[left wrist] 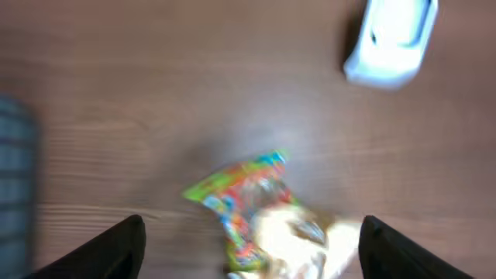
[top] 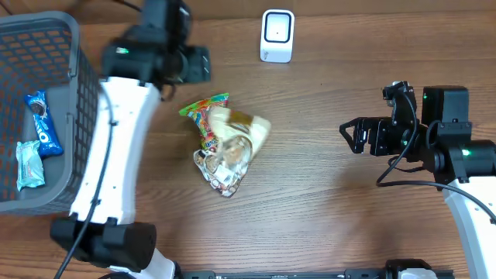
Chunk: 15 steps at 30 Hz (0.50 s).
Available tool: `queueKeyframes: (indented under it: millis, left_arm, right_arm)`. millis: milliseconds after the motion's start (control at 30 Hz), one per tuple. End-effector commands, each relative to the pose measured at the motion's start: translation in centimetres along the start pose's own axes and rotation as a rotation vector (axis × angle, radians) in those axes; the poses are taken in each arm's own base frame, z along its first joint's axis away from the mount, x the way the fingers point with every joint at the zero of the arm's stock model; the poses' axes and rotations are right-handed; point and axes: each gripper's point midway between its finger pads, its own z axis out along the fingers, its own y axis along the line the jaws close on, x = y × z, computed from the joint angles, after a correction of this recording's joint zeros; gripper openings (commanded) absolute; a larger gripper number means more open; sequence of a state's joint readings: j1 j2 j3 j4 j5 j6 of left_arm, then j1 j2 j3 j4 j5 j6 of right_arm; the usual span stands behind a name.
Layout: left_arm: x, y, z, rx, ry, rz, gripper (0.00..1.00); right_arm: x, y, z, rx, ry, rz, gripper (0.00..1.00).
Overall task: Scan the item barcode
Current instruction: 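Carry the Pantree bag out and drop it beside the Haribo bag, then reach into the basket toward the blue Oreo pack with the left gripper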
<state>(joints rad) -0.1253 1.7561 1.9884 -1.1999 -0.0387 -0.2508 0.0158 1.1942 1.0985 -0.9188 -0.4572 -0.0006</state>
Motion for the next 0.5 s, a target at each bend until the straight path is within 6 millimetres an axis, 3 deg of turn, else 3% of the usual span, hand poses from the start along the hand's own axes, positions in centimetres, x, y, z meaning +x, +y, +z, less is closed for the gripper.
queueKeyframes:
  millis: [0, 167, 367, 467]
  left_arm:
    - [-3.4, 5.4, -4.0, -0.092, -0.115, -0.083, 0.8]
    - [-4.2, 14.2, -7.3, -0.222, -0.158, -0.235, 0.81]
    - [-2.4, 23.7, -8.5, -0.369, -0.144, -0.346, 0.81]
    - [-1.8, 26.9, -8.2, -0.414, -0.137, -0.365, 0.8]
  right_arm:
    - [-0.9, 0.8, -0.5, -0.015, -0.026, -0.026, 1.0]
    - [-1.1, 0.8, -0.5, -0.016, -0.034, -0.029, 1.0]
    - [-1.2, 0.9, -0.6, -0.024, -0.036, -0.031, 1.0]
    - [-1.2, 0.9, -0.6, -0.024, -0.037, -0.031, 1.0]
